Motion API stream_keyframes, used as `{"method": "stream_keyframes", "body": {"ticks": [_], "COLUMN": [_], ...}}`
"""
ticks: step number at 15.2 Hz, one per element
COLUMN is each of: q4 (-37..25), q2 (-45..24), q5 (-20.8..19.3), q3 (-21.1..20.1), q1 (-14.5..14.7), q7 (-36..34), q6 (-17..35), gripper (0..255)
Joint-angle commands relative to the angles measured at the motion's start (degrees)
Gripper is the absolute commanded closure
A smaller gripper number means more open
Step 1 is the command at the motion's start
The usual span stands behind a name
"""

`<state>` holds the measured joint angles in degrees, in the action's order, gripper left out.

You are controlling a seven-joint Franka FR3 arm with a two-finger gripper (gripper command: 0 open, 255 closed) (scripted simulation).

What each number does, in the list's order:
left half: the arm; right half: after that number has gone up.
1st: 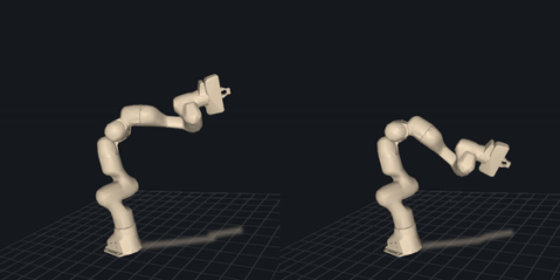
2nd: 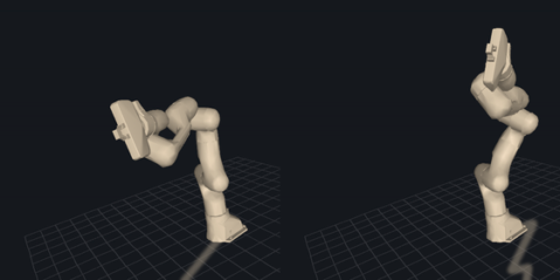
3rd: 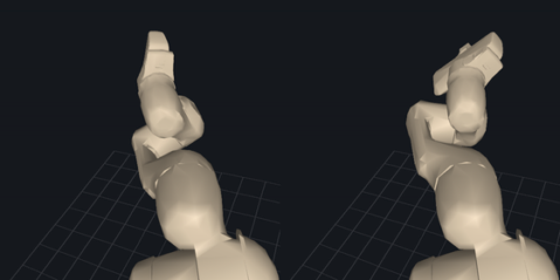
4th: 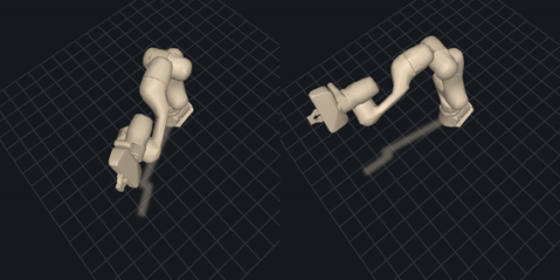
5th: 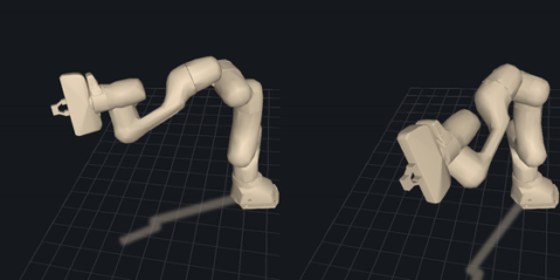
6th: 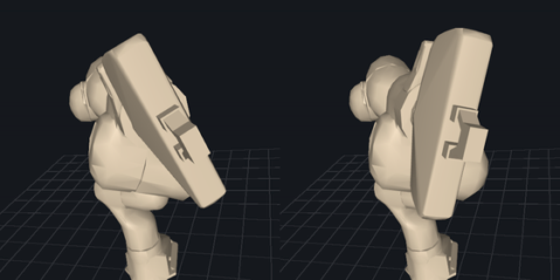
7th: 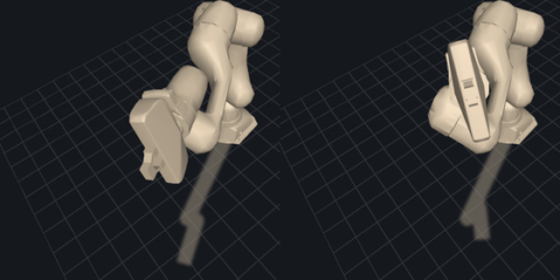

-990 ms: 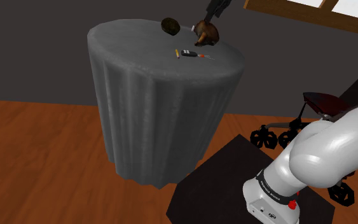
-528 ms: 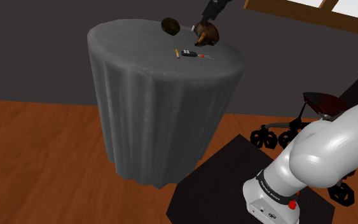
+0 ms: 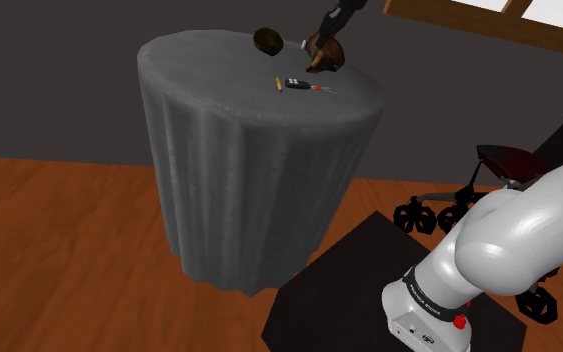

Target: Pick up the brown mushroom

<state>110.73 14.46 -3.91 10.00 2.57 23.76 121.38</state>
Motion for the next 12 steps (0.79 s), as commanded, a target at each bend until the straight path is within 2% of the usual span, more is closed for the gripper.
{"method": "stream_keyframes", "body": {"ticks": [1,5,12], "q4": [0.07,-0.07,-6.48], "q2": [-0.02,-0.06,-1.03], "q5": [-0.01,0.02,0.33], "q3": [0.00,0.02,-0.02], "q1": [0.00,-0.01,0.11], "q7": [0.00,0.03,0.31], "q6": [-0.01,-0.09,-5.55], "gripper": [255,255,255]}}
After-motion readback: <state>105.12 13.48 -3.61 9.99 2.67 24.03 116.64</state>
